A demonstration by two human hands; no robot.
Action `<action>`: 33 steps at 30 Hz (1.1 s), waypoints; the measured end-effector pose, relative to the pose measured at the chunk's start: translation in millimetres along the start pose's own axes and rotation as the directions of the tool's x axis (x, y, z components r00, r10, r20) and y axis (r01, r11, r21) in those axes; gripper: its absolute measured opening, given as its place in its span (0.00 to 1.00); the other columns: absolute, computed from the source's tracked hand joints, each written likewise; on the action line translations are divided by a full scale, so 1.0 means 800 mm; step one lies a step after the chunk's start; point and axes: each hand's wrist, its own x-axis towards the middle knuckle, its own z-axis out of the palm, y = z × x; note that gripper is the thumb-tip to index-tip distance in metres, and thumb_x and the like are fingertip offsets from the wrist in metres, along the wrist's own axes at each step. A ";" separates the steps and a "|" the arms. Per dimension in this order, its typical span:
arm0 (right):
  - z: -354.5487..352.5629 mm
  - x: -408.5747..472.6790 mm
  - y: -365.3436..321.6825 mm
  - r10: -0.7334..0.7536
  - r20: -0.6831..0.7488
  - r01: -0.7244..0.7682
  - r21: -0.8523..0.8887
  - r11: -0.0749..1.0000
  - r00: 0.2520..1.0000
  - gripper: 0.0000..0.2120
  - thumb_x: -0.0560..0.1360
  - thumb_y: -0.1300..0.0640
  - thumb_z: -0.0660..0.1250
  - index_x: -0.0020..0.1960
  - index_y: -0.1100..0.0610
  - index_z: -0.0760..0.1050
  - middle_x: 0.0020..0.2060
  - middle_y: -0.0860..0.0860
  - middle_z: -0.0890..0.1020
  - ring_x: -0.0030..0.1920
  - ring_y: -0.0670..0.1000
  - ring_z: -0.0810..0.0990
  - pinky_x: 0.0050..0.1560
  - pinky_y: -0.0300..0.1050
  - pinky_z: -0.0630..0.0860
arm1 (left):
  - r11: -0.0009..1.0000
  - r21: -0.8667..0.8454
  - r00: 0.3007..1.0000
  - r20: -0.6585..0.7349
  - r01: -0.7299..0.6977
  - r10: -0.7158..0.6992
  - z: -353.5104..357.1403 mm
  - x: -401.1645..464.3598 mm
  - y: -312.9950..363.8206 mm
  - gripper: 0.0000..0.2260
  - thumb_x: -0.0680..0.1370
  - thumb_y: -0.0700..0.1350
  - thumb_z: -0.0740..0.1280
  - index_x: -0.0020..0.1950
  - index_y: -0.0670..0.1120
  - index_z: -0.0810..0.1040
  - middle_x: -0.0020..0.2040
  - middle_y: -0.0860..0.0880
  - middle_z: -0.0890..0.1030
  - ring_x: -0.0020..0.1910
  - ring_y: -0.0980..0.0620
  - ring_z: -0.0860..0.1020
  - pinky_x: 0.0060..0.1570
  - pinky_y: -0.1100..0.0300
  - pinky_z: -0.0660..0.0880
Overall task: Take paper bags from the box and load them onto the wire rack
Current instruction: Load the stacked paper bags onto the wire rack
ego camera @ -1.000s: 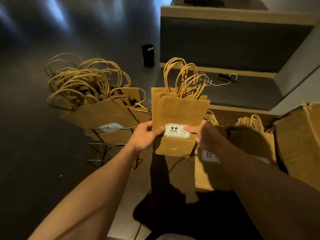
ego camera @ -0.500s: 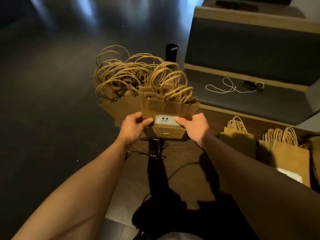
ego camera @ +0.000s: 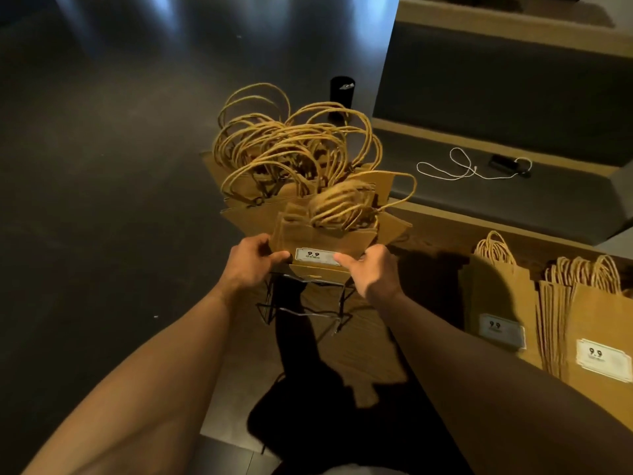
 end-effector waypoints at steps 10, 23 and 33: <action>0.013 -0.001 0.001 0.068 -0.009 -0.068 0.006 0.998 0.998 0.17 0.79 0.50 0.65 0.63 0.61 0.75 0.56 0.54 0.78 0.62 0.54 0.75 0.52 0.37 0.65 | 0.998 0.045 0.995 -0.091 -0.034 0.038 0.001 0.014 -0.026 0.05 0.75 0.41 0.73 0.47 0.47 0.78 0.44 0.54 0.81 0.48 0.53 0.80 0.51 0.64 0.74; 0.025 -0.007 0.013 -0.016 -0.017 0.016 -0.001 1.000 1.000 0.25 0.68 0.43 0.70 0.63 0.51 0.73 0.52 0.45 0.79 0.44 0.36 0.74 0.40 0.23 0.63 | 0.991 -0.093 0.993 -0.063 0.095 -0.101 -0.003 0.005 -0.035 0.14 0.73 0.43 0.74 0.58 0.49 0.81 0.53 0.52 0.83 0.54 0.53 0.79 0.60 0.59 0.73; 0.025 -0.006 0.009 0.061 0.066 -0.065 0.049 0.997 0.996 0.22 0.74 0.58 0.71 0.66 0.60 0.71 0.62 0.54 0.76 0.63 0.54 0.73 0.59 0.37 0.65 | 0.918 -0.397 0.989 -0.129 0.010 -0.066 -0.007 0.003 -0.029 0.11 0.75 0.44 0.74 0.53 0.54 0.78 0.47 0.55 0.84 0.51 0.57 0.82 0.58 0.58 0.77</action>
